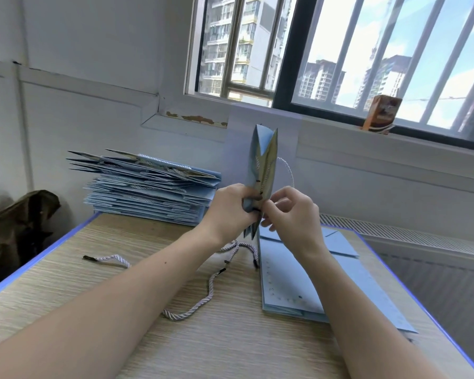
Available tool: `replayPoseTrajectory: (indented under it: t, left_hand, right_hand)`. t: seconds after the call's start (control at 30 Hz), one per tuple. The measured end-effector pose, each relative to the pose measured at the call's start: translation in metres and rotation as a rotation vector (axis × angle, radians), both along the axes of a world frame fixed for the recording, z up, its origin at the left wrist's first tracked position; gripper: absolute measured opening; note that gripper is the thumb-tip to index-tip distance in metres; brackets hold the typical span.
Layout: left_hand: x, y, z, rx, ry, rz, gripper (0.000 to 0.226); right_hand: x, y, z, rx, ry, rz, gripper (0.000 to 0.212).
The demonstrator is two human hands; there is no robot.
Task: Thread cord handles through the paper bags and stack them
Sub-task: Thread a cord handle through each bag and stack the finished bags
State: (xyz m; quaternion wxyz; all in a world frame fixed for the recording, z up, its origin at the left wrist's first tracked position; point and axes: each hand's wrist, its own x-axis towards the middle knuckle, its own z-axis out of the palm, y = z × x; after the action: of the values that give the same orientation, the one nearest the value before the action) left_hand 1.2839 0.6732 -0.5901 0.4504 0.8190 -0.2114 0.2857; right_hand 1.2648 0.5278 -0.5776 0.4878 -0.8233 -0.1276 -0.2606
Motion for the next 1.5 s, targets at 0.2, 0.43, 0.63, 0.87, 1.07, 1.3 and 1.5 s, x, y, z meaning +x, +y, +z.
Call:
replayPoseTrajectory:
  t: [0.2,0.43,0.63,0.87,1.07,1.3,1.5]
  left_hand:
    - [0.001,-0.001,-0.001,0.099,-0.011,0.029,0.019]
    - [0.002,0.000,0.000,0.136,0.036,0.063,0.020]
    - [0.007,0.003,-0.004,0.170,0.063,0.053,0.019]
    - [-0.003,-0.002,-0.002,0.178,0.016,0.023,0.013]
    - [-0.011,-0.006,0.003,0.139,-0.115,0.053,0.030]
    - [-0.022,-0.008,0.027,0.010,-0.372,0.168,0.008]
    - [-0.026,-0.007,0.029,-0.143,-0.344,0.116,0.007]
  right_hand:
    - [0.003,-0.001,-0.002,-0.023,-0.030,-0.001,0.005]
    - [0.005,0.000,-0.003,-0.034,0.009,0.020,0.007]
    - [0.004,0.001,-0.005,-0.029,0.073,0.061,0.007]
    - [0.005,-0.001,-0.004,-0.039,0.080,0.046,0.004]
    - [0.015,-0.010,-0.010,-0.180,0.016,-0.054,0.010]
    - [0.016,-0.007,-0.011,-0.267,-0.134,-0.171,0.019]
    - [0.015,-0.002,-0.010,-0.315,-0.130,-0.156,0.019]
